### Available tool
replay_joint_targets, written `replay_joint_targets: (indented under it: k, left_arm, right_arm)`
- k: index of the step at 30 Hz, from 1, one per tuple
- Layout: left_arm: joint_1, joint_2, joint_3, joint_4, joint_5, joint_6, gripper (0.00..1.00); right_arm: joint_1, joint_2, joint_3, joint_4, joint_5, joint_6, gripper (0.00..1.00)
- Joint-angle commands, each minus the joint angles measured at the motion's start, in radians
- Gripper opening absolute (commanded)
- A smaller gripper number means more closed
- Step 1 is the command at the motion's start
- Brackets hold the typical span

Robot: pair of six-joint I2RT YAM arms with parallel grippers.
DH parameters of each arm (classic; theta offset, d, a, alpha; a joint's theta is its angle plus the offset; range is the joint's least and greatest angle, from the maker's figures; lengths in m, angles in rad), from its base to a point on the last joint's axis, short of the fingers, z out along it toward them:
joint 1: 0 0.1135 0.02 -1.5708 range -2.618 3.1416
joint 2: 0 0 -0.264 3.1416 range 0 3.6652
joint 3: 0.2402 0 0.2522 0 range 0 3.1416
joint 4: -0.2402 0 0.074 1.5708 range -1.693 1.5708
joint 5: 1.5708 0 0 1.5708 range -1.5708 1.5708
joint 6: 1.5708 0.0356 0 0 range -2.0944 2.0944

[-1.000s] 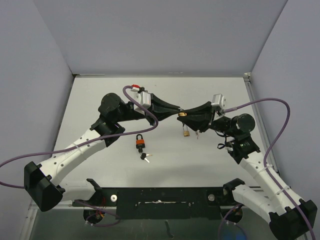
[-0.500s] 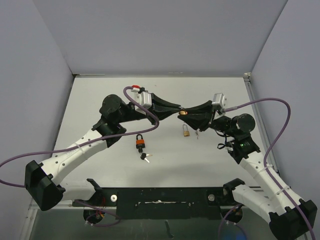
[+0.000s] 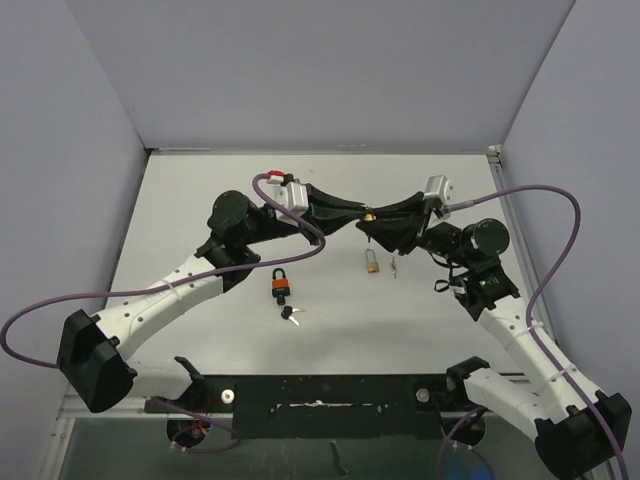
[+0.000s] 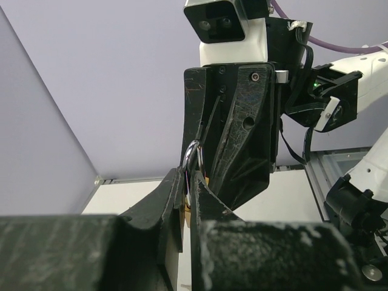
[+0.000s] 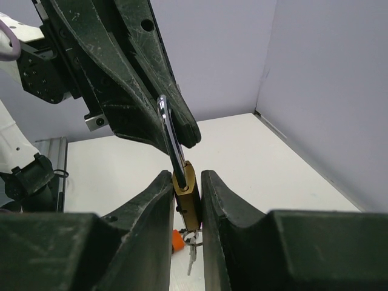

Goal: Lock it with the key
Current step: Lock the lock.

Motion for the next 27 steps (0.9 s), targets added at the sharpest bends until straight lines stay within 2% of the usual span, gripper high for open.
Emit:
replay_joint_targets:
  k: [1,5,13,20,21,23,24,27]
  left_arm:
    - [-0.053,0.124,-0.136,-0.416,0.235,-0.046,0.0]
    - [-0.041,0.082,-0.132,-0.374,0.221,-0.068,0.0]
    - [0.009,-0.019,-0.102,-0.2,0.118,-0.16,0.0]
    - [0.035,-0.04,-0.019,-0.101,0.153,-0.214,0.0]
    - [0.035,-0.04,-0.014,-0.081,0.158,-0.23,0.0]
    - [0.036,-0.042,-0.011,-0.032,0.166,-0.262,0.0]
    - [0.036,-0.044,-0.01,-0.017,0.168,-0.273,0.0]
    - [0.036,-0.063,-0.007,-0.003,0.124,-0.281,0.0]
  right_arm:
    - [0.001,-0.029,0.221,0.494,0.161,0.085,0.0]
    - [0.001,-0.04,0.21,0.404,0.142,0.071,0.0]
    - [0.005,-0.075,0.157,0.067,0.116,0.018,0.0]
    - [0.008,-0.127,0.073,-0.079,0.145,-0.002,0.01]
    - [0.007,-0.131,0.071,-0.096,0.148,-0.006,0.1]
    - [0.009,-0.132,0.07,-0.127,0.148,-0.012,0.38]
    - [0.009,-0.13,0.069,-0.141,0.143,-0.016,0.49]
    - [0.012,-0.129,0.058,-0.172,0.136,-0.016,0.67]
